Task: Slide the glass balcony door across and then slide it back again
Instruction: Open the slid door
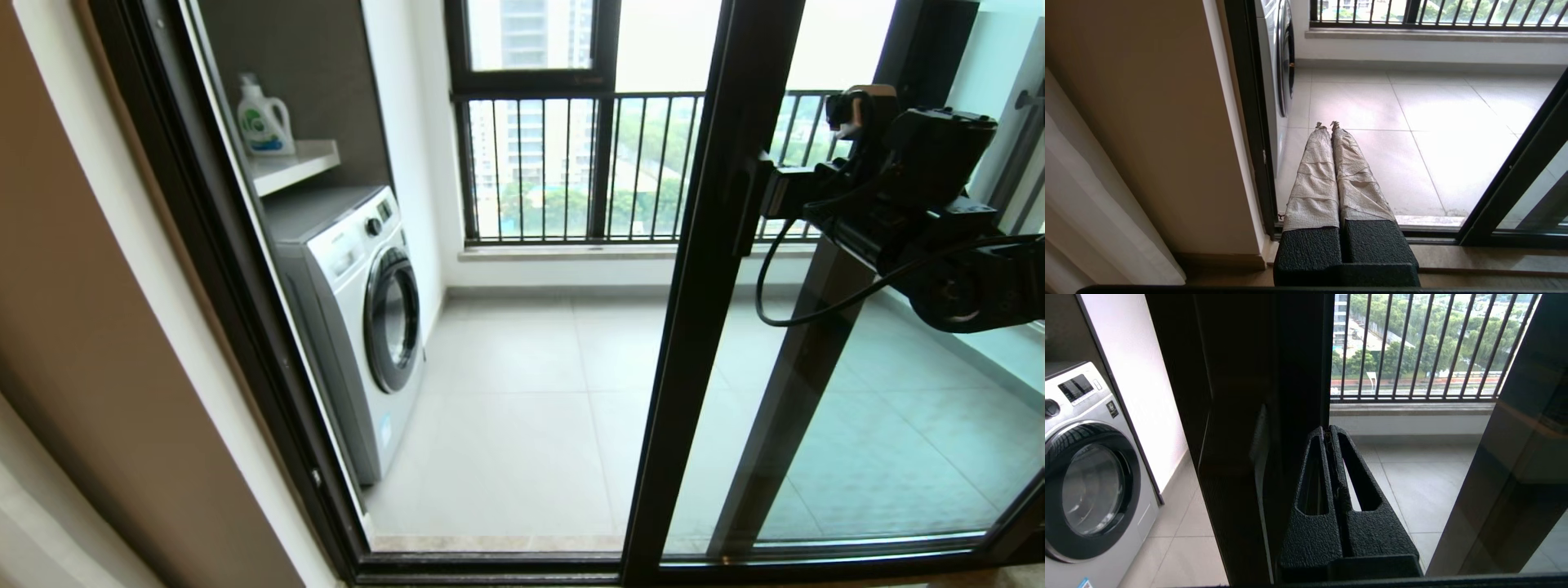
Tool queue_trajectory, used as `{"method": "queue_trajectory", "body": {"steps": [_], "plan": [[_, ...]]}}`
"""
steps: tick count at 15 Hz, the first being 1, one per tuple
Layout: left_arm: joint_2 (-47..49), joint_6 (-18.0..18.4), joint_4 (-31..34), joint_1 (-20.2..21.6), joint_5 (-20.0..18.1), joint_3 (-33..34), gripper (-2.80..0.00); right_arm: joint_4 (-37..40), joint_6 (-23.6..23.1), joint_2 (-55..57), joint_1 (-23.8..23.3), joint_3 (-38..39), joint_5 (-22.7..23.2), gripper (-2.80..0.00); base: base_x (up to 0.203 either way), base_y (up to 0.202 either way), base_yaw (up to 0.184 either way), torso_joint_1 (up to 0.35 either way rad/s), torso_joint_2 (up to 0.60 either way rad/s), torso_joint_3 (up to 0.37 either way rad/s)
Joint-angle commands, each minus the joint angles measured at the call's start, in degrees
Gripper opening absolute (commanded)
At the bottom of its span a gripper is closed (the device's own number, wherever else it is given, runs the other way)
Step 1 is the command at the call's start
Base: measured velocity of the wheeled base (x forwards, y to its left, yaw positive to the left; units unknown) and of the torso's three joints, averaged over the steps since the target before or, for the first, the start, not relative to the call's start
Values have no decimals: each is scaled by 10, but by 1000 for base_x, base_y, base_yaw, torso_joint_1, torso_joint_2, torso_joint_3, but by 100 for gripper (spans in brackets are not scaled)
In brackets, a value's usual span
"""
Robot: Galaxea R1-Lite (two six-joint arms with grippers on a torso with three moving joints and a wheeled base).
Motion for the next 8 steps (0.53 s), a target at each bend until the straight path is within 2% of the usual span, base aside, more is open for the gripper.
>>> {"method": "queue_trajectory", "body": {"steps": [1, 5, 8], "plan": [[1, 0, 0, 0, 0, 0, -280, -4, 0, 0, -3, 1, 0, -280, 0, 0, 0, 0, 0, 0], [1, 0, 0, 0, 0, 0, -280, -16, -2, -23, 11, -2, -1, -280, 0, 0, 0, 0, 0, 0], [1, 0, 0, 0, 0, 0, -280, -19, -2, -55, 59, -2, -3, -280, 0, 0, 0, 0, 0, 0]]}}
